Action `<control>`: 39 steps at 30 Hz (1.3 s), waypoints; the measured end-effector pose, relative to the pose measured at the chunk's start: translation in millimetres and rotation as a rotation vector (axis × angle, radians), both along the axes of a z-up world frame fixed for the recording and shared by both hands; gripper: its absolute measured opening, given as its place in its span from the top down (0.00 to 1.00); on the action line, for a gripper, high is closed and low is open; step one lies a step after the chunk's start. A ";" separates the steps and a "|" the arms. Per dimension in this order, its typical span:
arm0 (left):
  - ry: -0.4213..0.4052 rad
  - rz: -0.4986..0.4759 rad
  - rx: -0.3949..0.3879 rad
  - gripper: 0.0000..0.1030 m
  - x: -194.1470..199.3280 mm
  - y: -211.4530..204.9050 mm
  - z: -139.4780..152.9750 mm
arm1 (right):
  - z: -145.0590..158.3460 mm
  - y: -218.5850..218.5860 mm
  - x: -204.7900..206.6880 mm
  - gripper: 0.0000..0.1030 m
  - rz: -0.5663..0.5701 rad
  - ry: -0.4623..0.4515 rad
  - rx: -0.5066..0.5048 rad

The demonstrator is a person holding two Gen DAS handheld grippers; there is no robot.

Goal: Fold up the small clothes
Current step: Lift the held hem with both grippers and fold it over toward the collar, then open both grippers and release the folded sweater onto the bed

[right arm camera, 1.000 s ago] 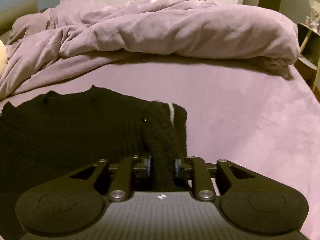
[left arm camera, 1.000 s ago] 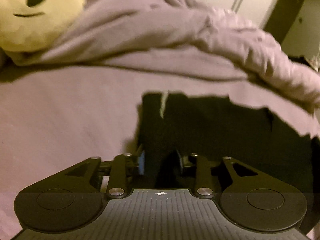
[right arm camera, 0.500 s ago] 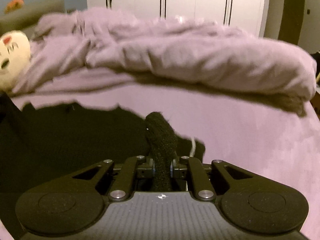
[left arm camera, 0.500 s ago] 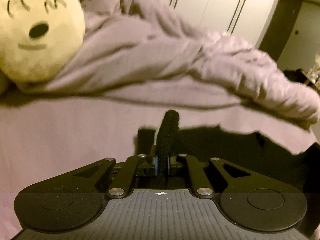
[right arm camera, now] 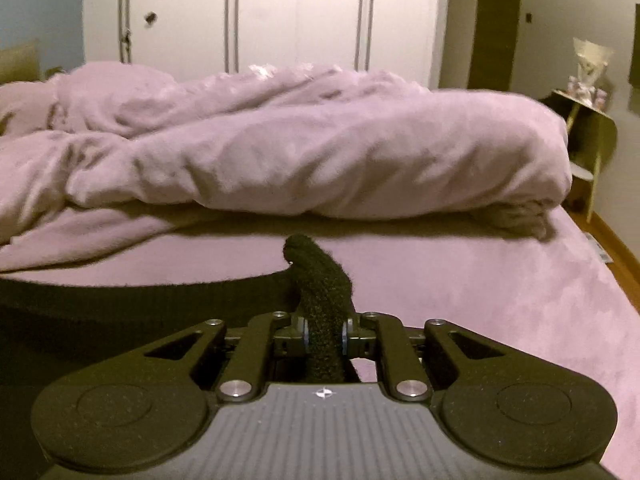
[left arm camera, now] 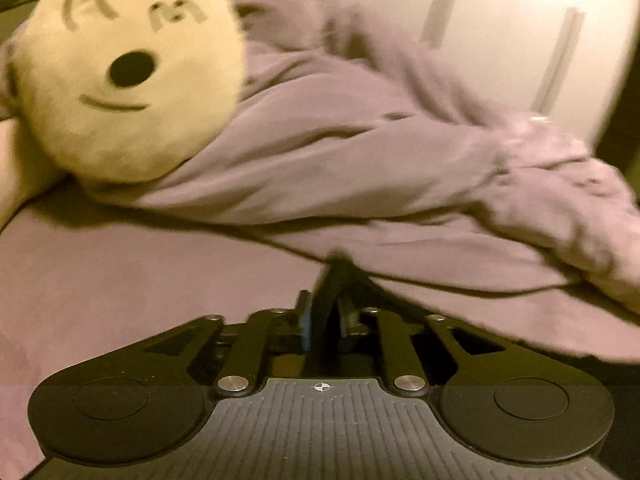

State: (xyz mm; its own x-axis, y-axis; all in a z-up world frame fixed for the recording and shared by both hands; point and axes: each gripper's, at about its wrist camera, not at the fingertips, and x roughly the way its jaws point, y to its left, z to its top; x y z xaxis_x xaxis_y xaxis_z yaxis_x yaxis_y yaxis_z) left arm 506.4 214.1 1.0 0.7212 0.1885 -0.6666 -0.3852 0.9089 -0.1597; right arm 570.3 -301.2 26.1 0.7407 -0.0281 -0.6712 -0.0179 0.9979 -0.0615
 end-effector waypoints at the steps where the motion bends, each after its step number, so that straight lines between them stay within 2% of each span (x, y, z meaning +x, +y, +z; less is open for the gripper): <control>1: 0.027 0.043 0.041 0.65 3.5 -1.5 -8.0 | -8.8 0.5 2.5 0.62 -0.013 0.013 -0.017; 2: 0.080 0.063 0.062 0.46 7.3 -0.8 -16.0 | -17.8 0.6 2.3 0.49 -0.030 0.033 -0.052; 3: 0.146 0.063 0.049 0.47 8.8 2.2 -24.2 | -26.3 -0.5 0.6 0.50 -0.063 0.057 -0.093; 5: 0.148 0.075 -0.014 0.46 -5.0 10.1 -27.3 | -28.6 -11.1 -14.6 0.50 -0.124 0.069 -0.070; 7: 0.124 0.044 -0.100 0.39 -30.9 17.4 -23.0 | -19.8 -21.3 -40.1 0.50 -0.128 0.060 -0.015; 9: 0.117 0.015 -0.148 0.24 -61.1 19.3 -18.5 | -7.2 -24.7 -75.5 0.50 -0.094 0.036 0.015; 11: 0.138 -0.015 -0.182 0.21 -87.7 14.4 -18.9 | 1.2 -24.6 -108.9 0.50 -0.068 0.026 0.040; 14: 0.210 -0.060 -0.238 0.21 -107.2 4.7 -35.7 | -3.0 -24.2 -151.1 0.51 -0.042 0.066 0.112; 16: 0.251 -0.054 -0.238 0.21 -110.2 1.6 -50.3 | -20.9 -24.5 -158.3 0.65 -0.037 0.147 0.147; 18: 0.233 -0.033 -0.241 0.23 -105.9 3.3 -57.9 | -40.4 -21.6 -159.9 0.66 -0.032 0.181 0.091; 19: 0.219 -0.025 -0.220 0.27 -103.3 1.8 -56.2 | -45.1 -20.6 -159.2 0.66 -0.022 0.172 0.060; 20: 0.208 -0.028 -0.188 0.39 -100.6 -1.1 -53.0 | -45.0 -19.7 -158.9 0.67 -0.023 0.162 0.045; 21: 0.210 -0.032 -0.142 0.46 -98.2 -5.3 -49.8 | -43.0 -17.1 -159.3 0.68 -0.033 0.158 0.021; 22: 0.218 -0.030 -0.105 0.46 -97.7 -8.8 -47.9 | -40.4 -14.3 -159.1 0.69 -0.051 0.151 -0.013; 24: 0.245 -0.016 -0.058 0.42 -97.0 -13.0 -45.0 | -35.3 -15.0 -159.1 0.69 -0.123 0.146 -0.105; 25: 0.254 -0.006 -0.056 0.40 -97.4 -11.8 -44.2 | -32.6 -19.2 -160.4 0.69 -0.163 0.161 -0.111; 28: 0.270 -0.013 -0.105 0.36 -107.5 -8.6 -40.1 | -11.7 -24.8 -177.1 0.69 -0.188 0.131 0.020; 30: 0.285 -0.005 -0.127 0.27 -113.9 -6.8 -38.3 | -2.6 -6.0 -190.1 0.69 -0.122 0.115 0.043; 34: 0.306 0.009 -0.219 0.24 -124.9 -4.2 -34.6 | -4.8 48.8 -202.7 0.69 0.028 0.142 0.090; 39: 0.338 -0.030 -0.231 0.15 -126.3 -6.6 -32.6 | -15.6 116.5 -203.0 0.68 0.157 0.153 0.108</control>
